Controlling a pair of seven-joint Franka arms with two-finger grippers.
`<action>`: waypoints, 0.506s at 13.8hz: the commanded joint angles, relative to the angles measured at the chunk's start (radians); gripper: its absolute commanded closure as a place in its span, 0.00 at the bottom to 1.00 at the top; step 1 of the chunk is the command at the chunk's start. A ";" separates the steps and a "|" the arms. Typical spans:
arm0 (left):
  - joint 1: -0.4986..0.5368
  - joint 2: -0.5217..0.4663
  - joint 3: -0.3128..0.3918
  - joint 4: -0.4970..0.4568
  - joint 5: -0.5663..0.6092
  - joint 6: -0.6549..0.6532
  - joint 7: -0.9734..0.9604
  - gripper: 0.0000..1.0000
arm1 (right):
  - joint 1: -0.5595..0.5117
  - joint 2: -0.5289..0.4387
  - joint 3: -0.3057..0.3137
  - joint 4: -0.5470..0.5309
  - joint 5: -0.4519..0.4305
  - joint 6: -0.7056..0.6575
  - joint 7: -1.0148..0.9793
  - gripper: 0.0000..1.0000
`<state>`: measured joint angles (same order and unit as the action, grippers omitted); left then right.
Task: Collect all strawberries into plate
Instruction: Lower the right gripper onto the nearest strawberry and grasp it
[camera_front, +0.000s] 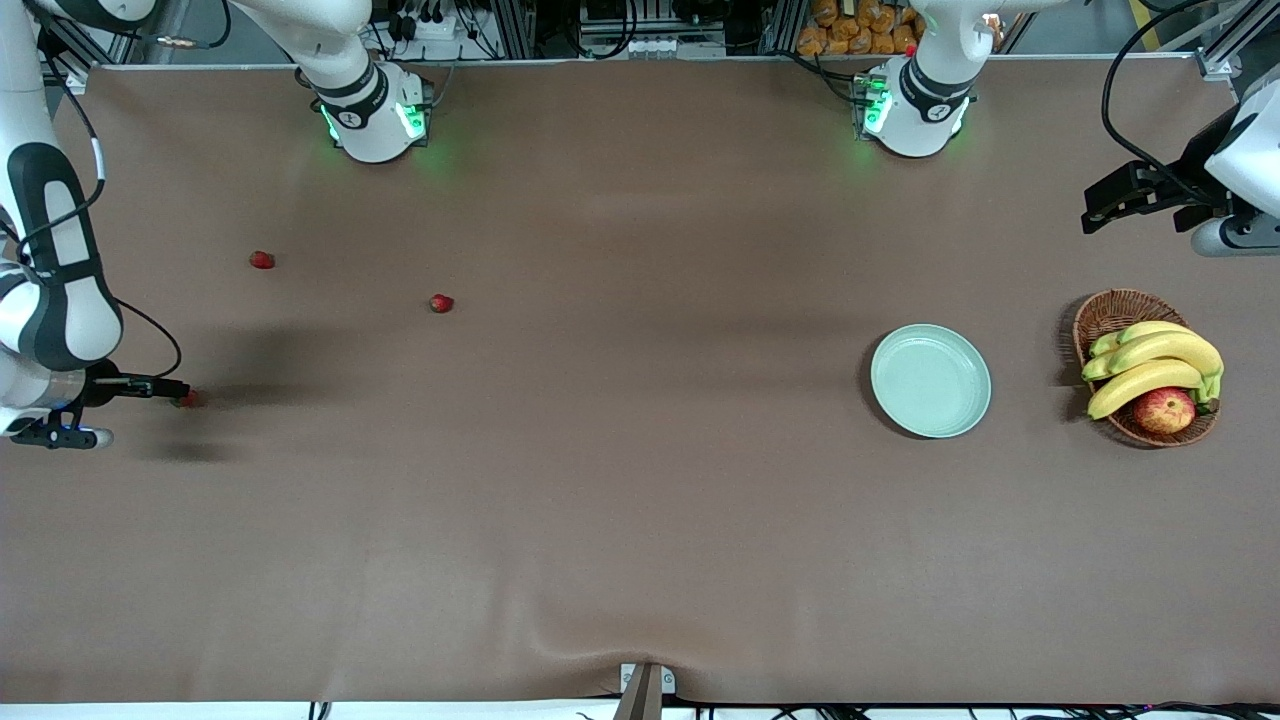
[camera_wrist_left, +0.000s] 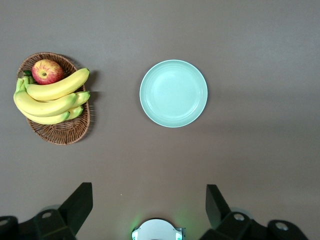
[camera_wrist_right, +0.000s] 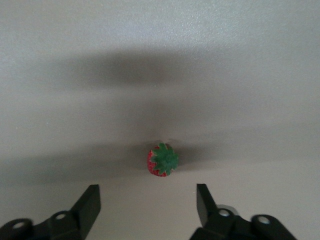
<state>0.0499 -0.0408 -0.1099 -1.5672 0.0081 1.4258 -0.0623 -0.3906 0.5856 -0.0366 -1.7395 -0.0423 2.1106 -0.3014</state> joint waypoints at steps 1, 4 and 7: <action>0.002 -0.011 -0.014 0.016 0.004 -0.013 0.010 0.00 | -0.021 0.011 0.018 0.000 -0.021 0.015 -0.012 0.24; 0.004 -0.031 -0.024 0.018 0.003 -0.013 0.009 0.00 | -0.021 0.040 0.017 -0.002 -0.021 0.038 -0.013 0.25; 0.008 -0.048 -0.022 0.016 0.000 -0.019 0.016 0.00 | -0.025 0.057 0.017 -0.002 -0.033 0.069 -0.033 0.30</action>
<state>0.0501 -0.0636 -0.1285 -1.5517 0.0081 1.4238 -0.0623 -0.3909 0.6320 -0.0364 -1.7400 -0.0473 2.1586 -0.3093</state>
